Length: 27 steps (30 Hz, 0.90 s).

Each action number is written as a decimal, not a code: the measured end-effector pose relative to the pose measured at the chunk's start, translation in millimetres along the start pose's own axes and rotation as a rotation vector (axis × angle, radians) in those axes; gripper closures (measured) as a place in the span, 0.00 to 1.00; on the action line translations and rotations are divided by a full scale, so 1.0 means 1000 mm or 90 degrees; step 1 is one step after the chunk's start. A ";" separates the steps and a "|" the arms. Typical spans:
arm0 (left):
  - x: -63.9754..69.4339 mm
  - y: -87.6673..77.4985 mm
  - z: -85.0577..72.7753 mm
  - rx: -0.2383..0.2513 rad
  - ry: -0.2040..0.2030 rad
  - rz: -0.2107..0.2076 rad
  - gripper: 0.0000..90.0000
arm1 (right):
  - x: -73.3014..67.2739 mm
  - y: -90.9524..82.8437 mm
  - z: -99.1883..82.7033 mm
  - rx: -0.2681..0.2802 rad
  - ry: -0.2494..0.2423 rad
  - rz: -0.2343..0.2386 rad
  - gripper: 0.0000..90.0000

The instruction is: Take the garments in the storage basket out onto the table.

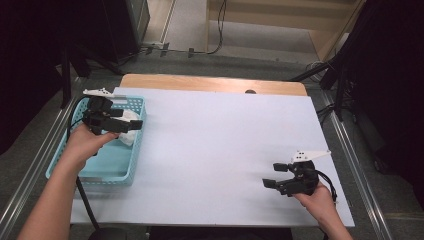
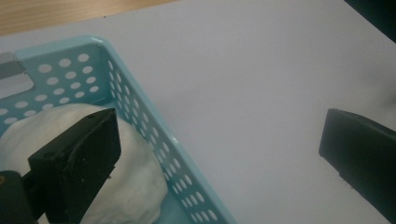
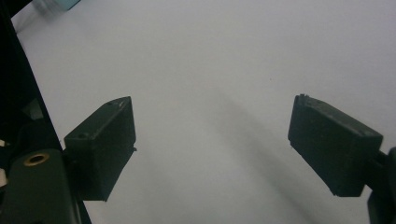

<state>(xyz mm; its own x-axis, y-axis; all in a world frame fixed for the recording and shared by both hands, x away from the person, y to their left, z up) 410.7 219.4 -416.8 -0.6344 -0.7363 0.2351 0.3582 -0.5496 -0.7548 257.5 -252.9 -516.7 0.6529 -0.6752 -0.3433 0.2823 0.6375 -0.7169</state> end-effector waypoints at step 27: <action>-0.058 0.011 0.014 -0.033 -0.051 0.066 0.00 | 0.000 0.002 0.000 -0.006 0.000 0.002 0.15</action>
<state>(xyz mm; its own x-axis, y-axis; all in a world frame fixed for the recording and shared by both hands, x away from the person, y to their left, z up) 460.9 250.4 -430.7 -0.5378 -0.8189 0.2006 0.3817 -0.4487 -0.8081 257.7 -252.0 -518.1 0.6541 -0.6731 -0.3451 0.2740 0.6361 -0.7214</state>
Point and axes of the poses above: each handheld gripper's, and its own axes: y roughly forward along the jaws, z roughly out of its top, x roughly to its right, the point moved 6 cm from there along y, roughly forward along the jaws, and after that the axes turned 7 degrees about -x, right-handed, at the moved point
